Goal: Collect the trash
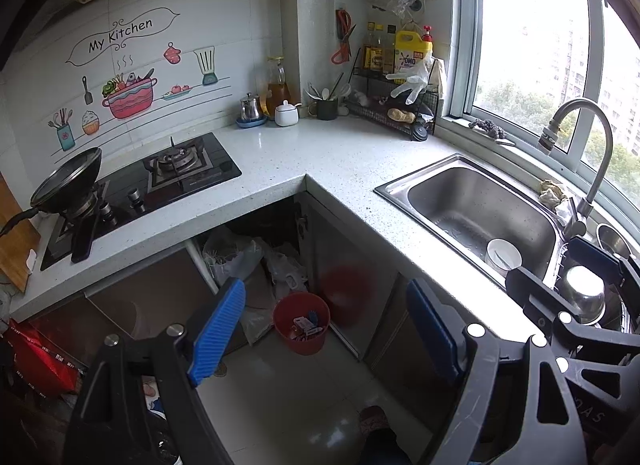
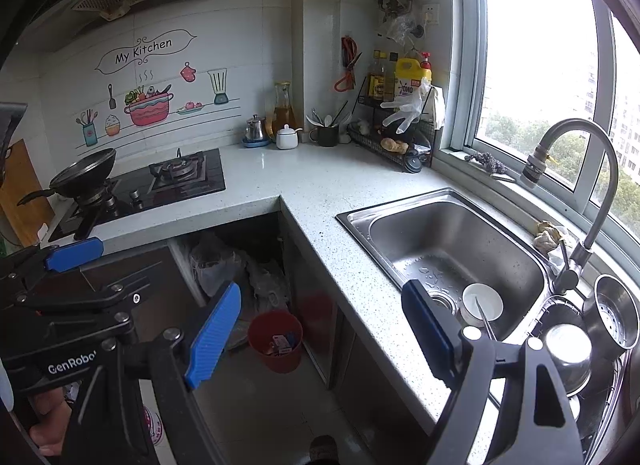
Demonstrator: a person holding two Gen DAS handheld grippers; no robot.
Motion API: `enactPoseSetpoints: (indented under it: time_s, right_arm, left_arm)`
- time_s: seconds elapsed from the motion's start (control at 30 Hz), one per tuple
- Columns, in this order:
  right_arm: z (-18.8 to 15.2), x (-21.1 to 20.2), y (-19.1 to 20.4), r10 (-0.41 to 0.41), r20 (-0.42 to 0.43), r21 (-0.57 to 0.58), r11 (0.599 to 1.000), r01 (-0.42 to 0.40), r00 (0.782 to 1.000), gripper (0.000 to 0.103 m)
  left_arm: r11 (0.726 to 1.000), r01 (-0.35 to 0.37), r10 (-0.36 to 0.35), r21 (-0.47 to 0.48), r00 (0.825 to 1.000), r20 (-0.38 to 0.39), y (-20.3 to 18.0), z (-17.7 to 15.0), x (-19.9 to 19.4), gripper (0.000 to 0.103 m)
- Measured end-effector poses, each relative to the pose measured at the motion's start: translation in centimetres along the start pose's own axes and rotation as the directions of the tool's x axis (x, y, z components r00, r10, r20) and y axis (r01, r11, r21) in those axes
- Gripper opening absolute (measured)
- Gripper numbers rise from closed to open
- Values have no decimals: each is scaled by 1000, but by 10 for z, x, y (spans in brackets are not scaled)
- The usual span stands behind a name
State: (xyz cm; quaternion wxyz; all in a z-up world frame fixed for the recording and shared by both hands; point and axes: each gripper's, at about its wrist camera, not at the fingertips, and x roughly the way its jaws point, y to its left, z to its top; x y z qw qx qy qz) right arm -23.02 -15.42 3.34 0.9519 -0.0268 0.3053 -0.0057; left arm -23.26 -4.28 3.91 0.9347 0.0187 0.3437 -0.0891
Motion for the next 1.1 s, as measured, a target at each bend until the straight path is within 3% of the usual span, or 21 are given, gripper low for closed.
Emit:
enactPoseSetpoints:
  time_s: [0.37,0.63,1.1]
  right_arm:
    - [7,-1,-8,-8,51,-32,999,9,999,81]
    - [-3,0,-15,6,-6,-17,1000,-6,1000,82]
    - [-1,-6,-5,-7,-16,-6,1000,7,1000,82]
  left_arm:
    - [997,26,-25,-74,1000,14,-5,3,6,81]
    - [997,-16,15,-76,1000,-14,-20,-6,6,81]
    - [998,-18,17,-61,1000,-7,-22,-8,-1,81]
